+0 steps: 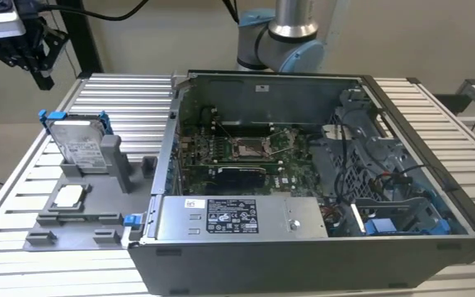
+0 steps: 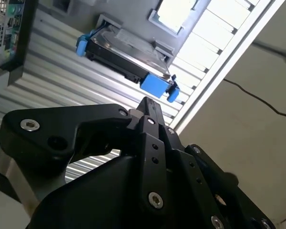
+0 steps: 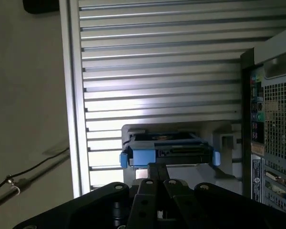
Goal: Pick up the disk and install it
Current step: 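Reach for the disk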
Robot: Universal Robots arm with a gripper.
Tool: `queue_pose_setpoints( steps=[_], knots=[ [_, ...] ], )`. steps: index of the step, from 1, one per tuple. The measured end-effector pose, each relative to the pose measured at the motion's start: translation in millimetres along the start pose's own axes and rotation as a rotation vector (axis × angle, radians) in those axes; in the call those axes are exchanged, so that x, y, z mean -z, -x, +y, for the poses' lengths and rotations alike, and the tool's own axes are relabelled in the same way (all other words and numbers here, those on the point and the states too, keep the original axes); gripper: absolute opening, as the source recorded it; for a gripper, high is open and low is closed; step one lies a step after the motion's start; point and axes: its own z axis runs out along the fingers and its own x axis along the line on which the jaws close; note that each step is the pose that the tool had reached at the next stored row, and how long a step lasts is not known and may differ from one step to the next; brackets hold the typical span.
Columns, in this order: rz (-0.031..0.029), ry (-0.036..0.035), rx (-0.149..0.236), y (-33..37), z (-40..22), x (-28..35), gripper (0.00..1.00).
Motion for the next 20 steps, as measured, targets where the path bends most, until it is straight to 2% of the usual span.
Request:
queue_pose_setpoints(
  steps=[2,20],
  knots=[
    [0.0002,0.0,0.003,-4.1,-0.3,-0.2,0.0],
    [0.0013,0.0,0.024,-4.1,-0.3,-0.2,0.0]
  ],
)
